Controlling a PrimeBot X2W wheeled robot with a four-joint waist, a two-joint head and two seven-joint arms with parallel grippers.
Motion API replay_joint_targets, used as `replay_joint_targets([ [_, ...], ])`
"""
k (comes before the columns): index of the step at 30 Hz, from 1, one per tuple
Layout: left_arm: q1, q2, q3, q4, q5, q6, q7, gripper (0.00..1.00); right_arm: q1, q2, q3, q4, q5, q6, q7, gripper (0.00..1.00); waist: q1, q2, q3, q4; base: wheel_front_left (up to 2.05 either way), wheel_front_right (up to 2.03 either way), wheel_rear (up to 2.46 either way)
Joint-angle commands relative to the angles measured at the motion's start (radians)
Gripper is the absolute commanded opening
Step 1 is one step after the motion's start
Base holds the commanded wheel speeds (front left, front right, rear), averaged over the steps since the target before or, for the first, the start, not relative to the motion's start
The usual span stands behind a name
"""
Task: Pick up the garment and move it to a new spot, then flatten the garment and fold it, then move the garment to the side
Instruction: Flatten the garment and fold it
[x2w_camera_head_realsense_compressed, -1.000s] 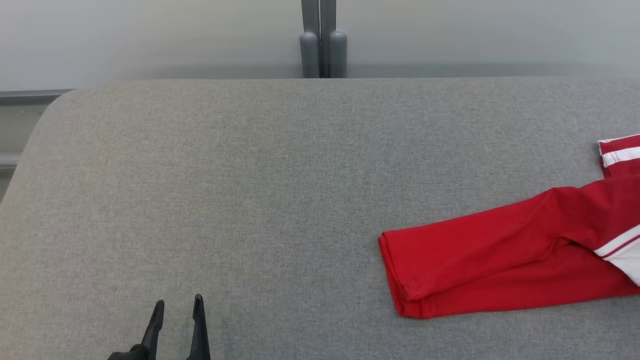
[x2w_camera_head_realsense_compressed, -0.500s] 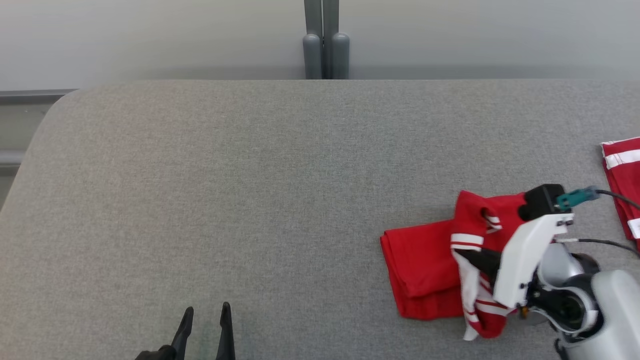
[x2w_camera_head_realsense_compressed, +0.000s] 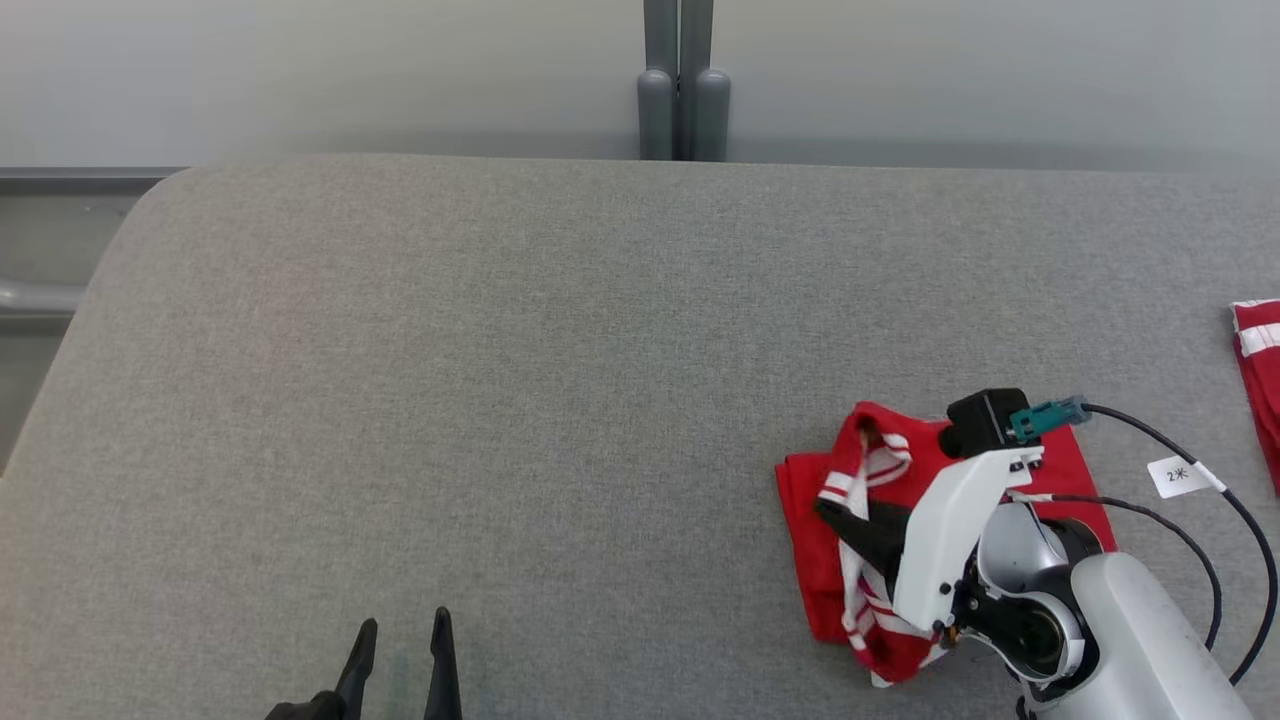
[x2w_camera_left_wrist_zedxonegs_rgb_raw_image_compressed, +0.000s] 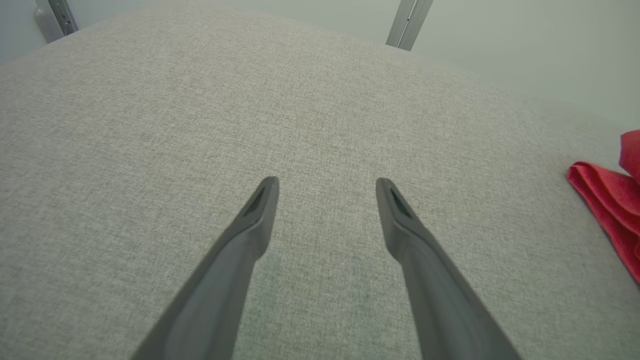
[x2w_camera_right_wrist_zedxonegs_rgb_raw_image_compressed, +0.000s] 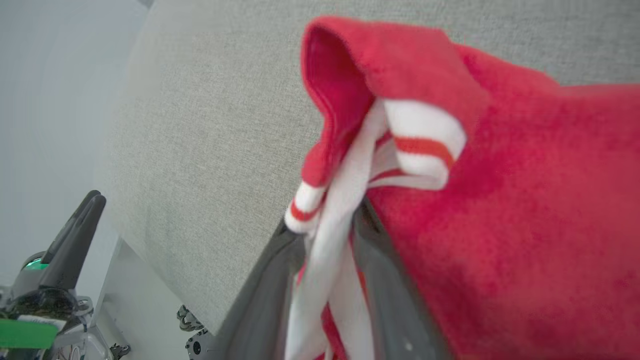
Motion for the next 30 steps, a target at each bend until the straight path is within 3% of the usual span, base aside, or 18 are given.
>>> replay_joint_targets([
  [1,0.007,0.001,0.006,0.000,0.010,-0.002,0.000,1.00,-0.014,0.020,-0.008,-0.012,0.022,0.001,-0.030,1.00,0.0000,0.0000,-0.006,-0.009,0.00,0.00,0.00],
  [5,0.015,0.001,0.013,-0.003,0.021,-0.005,0.000,1.00,-0.002,0.054,-0.036,-0.079,0.095,0.001,-0.154,1.00,0.0000,0.0000,-0.023,-0.029,0.00,0.00,0.00],
  [8,0.022,0.001,0.024,-0.014,0.027,-0.007,0.000,1.00,0.048,0.008,-0.029,-0.148,0.087,0.001,-0.221,1.00,0.0000,0.0000,-0.040,-0.046,0.00,0.00,0.00],
  [12,0.049,0.002,0.054,-0.039,0.032,-0.004,0.000,1.00,0.140,-0.105,-0.059,-0.221,-0.042,0.001,-0.422,1.00,0.0000,0.0000,-0.080,-0.073,0.00,0.00,0.00],
  [17,0.072,0.001,0.083,-0.104,0.048,-0.012,0.000,1.00,0.267,-0.217,-0.126,-0.151,-0.269,0.000,-0.743,1.00,0.0000,0.0000,-0.120,-0.100,0.00,0.00,0.00],
  [19,0.080,0.001,0.098,-0.128,0.062,-0.017,0.000,1.00,0.304,-0.218,-0.159,-0.091,-0.334,0.001,-0.881,1.00,0.0000,0.0000,-0.131,-0.104,0.00,0.00,0.00],
  [21,0.089,0.001,0.114,-0.139,0.082,-0.021,0.000,1.00,0.336,-0.211,-0.196,-0.026,-0.380,0.001,-0.948,1.00,0.0000,0.0000,-0.143,-0.106,0.00,0.00,0.00],
  [23,0.095,0.001,0.130,-0.142,0.097,-0.030,0.000,1.00,0.355,-0.192,-0.218,0.016,-0.415,0.000,-0.967,1.00,0.0000,0.0000,-0.156,-0.104,0.00,0.00,0.00],
  [30,0.116,0.001,0.187,-0.124,0.149,-0.076,0.000,1.00,0.434,-0.084,-0.332,-0.027,-0.514,0.000,-0.968,1.00,0.0000,0.0000,-0.184,-0.087,0.00,0.00,0.00],
])
